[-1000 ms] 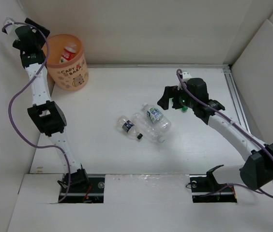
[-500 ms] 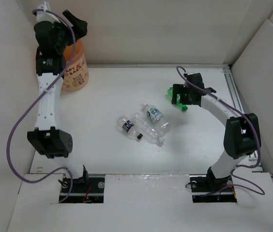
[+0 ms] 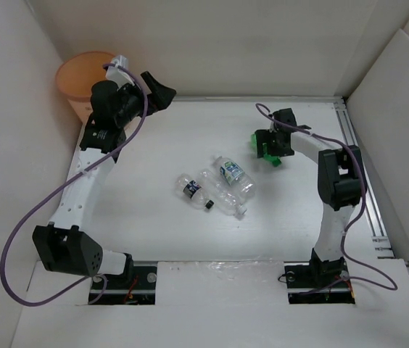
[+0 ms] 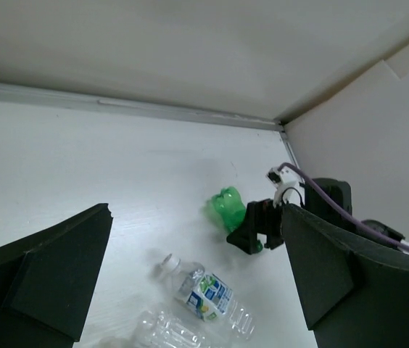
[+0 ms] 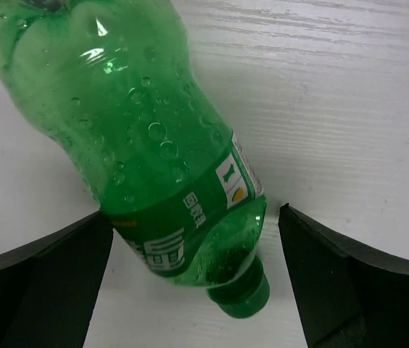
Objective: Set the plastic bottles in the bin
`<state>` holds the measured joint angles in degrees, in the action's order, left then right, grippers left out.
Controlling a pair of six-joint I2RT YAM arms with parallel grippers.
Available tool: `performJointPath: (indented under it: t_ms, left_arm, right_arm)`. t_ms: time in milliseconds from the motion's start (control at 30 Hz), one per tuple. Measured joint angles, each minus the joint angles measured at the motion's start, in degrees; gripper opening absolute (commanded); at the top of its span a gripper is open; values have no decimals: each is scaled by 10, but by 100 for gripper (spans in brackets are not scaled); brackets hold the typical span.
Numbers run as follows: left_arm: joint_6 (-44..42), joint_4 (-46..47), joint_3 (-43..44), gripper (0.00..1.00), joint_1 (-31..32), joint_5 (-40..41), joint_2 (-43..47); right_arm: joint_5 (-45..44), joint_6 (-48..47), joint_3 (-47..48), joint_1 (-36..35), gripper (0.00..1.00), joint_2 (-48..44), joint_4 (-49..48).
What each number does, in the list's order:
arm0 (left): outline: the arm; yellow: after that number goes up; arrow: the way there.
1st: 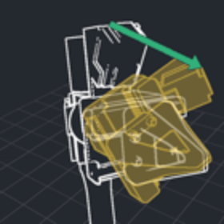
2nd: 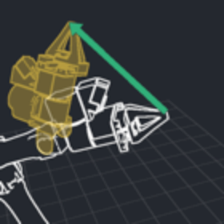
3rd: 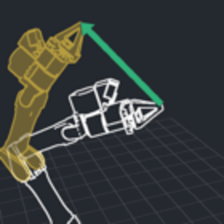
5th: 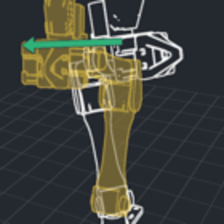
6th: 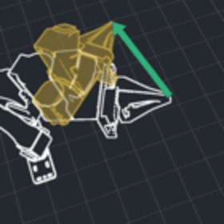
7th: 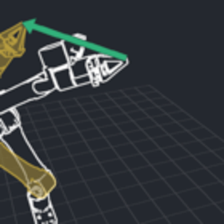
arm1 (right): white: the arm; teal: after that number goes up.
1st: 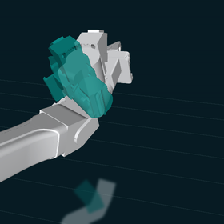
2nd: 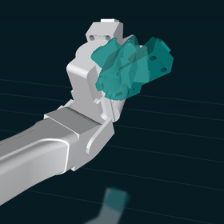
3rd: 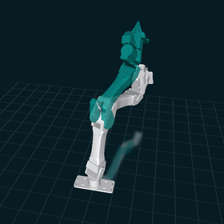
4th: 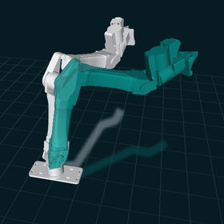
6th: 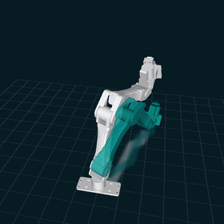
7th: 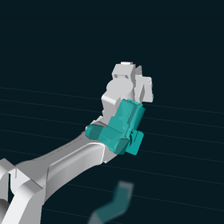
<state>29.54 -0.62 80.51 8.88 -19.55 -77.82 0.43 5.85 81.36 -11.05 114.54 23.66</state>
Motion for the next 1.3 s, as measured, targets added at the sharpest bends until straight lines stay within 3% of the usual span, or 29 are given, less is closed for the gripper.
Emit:
performJointPath:
  t_ms: [133, 233, 267, 300, 367, 400, 433, 567, 767, 933, 1133, 1300]
  left_arm:
    - [0, 5, -26, 100, 3, -13, 5]
    - [0, 6, -35, 100, 3, -16, 15]
    - [0, 7, -35, 100, 3, -16, 19]
    - [0, 7, -36, 100, 3, -16, 23]
    - [0, 8, -36, 100, 3, -15, 30]
    - [0, 8, -36, 100, 3, -15, 31]
    - [0, 8, -36, 100, 3, -14, 32]
    - [0, 6, -36, 100, 3, -11, 33]
    - [-2, 4, -35, 100, 15, -10, 17]
    - [-5, 12, -25, 100, 89, -19, -49]
    - [-1, 83, -30, 100, 143, -117, -116]
    - [-21, 131, -9, 100, 199, -157, -133]
  right_arm:
    - [5, -16, 19, 3, 98, 17, 12]
    - [7, -22, 55, 7, 92, 33, 30]
    - [6, -23, 63, 6, 86, 38, 32]
    - [4, -25, 73, 6, 69, 43, 38]
    - [-5, -27, 83, 6, 53, 50, 48]
    - [-7, -27, 86, 5, 53, 50, 51]
    - [-9, -28, 86, 4, 38, 50, 54]
    - [-15, -28, 86, 1, 0, 50, 57]
    - [13, -13, 23, 1, 0, 4, 42]
    - [104, 16, -73, 4, 0, -121, 32]
    - [299, 48, -109, 17, 0, -264, -76]
    - [447, 92, -128, 31, 0, -299, -161]
